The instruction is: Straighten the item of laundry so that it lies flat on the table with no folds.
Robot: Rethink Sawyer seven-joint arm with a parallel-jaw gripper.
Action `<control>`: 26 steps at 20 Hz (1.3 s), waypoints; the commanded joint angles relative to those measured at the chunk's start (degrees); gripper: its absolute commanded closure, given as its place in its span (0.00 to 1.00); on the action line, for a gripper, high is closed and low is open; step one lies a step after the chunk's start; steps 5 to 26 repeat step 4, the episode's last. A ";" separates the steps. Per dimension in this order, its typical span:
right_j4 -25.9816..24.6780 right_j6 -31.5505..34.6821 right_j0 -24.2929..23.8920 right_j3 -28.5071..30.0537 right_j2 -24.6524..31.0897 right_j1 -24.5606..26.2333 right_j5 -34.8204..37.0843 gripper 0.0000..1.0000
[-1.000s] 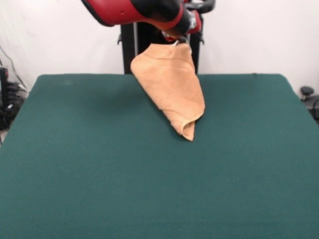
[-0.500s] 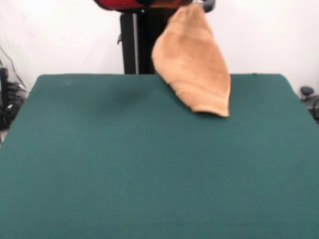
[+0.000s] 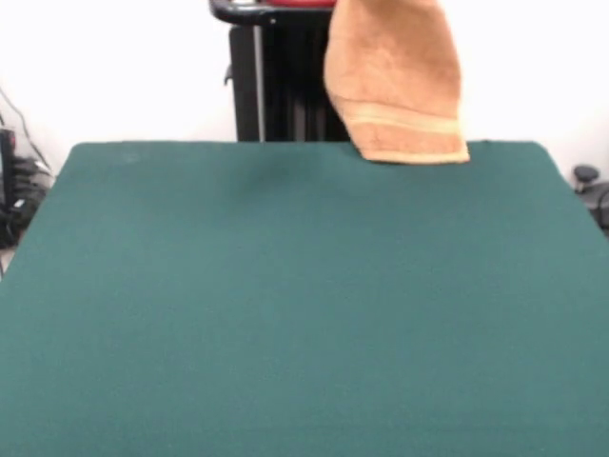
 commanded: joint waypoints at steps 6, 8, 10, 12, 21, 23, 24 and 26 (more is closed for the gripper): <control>4.76 0.16 1.83 -2.52 2.52 -1.78 -35.42 0.00; 4.76 0.16 1.83 -2.52 2.52 -1.78 -35.42 0.00; 4.76 0.16 1.83 -2.52 2.52 -1.78 -35.42 0.00; 4.76 0.16 1.83 -2.52 2.52 -1.78 -35.42 0.00; 4.76 0.16 1.83 -2.52 2.52 -1.78 -35.42 0.00; 4.76 0.16 1.83 -2.52 2.52 -1.78 -35.42 0.00; 4.76 0.16 1.83 -2.52 2.52 -1.78 -35.42 0.00; 4.76 0.16 1.83 -2.52 2.52 -1.78 -35.42 0.00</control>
